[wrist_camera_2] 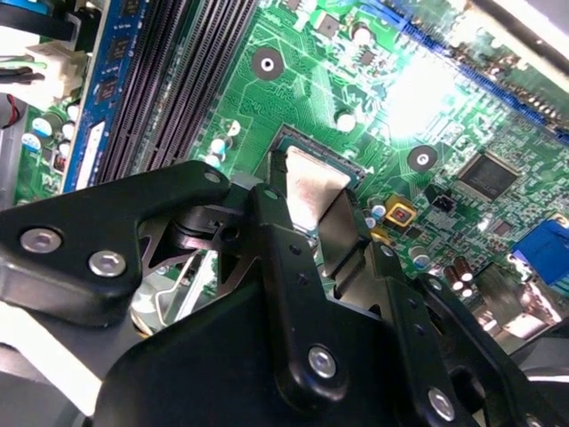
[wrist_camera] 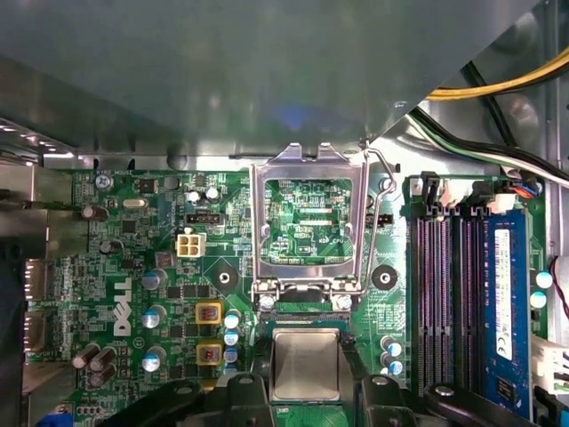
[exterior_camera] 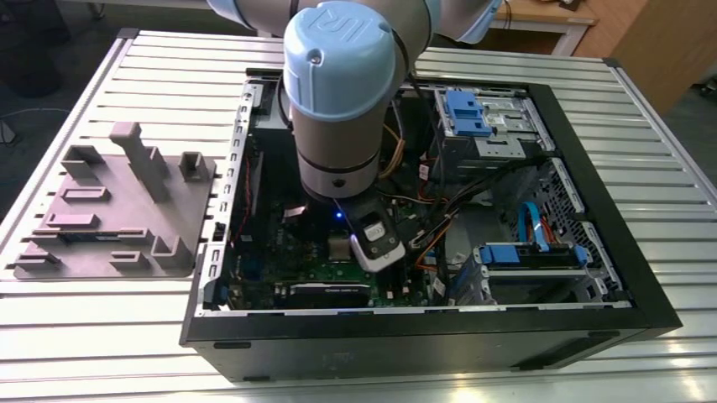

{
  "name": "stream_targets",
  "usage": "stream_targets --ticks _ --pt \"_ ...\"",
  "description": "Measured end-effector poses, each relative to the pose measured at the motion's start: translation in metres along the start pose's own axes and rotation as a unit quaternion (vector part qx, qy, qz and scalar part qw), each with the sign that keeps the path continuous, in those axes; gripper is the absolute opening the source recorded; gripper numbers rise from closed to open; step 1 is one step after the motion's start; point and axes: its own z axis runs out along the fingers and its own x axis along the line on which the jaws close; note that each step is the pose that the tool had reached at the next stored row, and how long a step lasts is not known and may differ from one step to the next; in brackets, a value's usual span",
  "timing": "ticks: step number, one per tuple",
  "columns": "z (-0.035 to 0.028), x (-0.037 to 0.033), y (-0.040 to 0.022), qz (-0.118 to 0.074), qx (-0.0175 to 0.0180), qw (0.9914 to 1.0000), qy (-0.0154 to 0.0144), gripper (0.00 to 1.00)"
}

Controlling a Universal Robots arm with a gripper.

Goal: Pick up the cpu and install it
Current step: 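Place the cpu into insertion slot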

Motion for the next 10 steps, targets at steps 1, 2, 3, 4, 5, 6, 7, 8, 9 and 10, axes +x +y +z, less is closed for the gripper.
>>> stream_targets --ticks 1,2,3,4,5,6,7,8,9,10 --pt "0.0001 0.0 -0.0004 0.0 0.0 1.0 0.0 0.4" --pt "0.0001 -0.0001 -0.0006 0.0 0.0001 1.0 0.0 0.4" --pt "0.0001 -0.0001 -0.0006 0.0 0.0001 1.0 0.0 0.4" --pt "0.0001 -0.0001 -0.0006 0.0 0.0002 1.0 0.0 0.4" --pt "0.0001 -0.0001 -0.0007 0.0 0.0002 1.0 0.0 0.4" --pt "0.0001 -0.0001 -0.0007 0.0 0.0001 1.0 0.0 0.4" --pt "0.0001 -0.0001 -0.0007 0.0 0.0001 1.0 0.0 0.4" --pt "0.0001 -0.0001 -0.0007 0.0 0.0001 1.0 0.0 0.4" --pt "0.0001 -0.0001 -0.0007 0.0 0.0001 1.0 0.0 0.4" --pt "0.0001 -0.0001 -0.0007 0.0 0.0001 1.0 0.0 0.4"
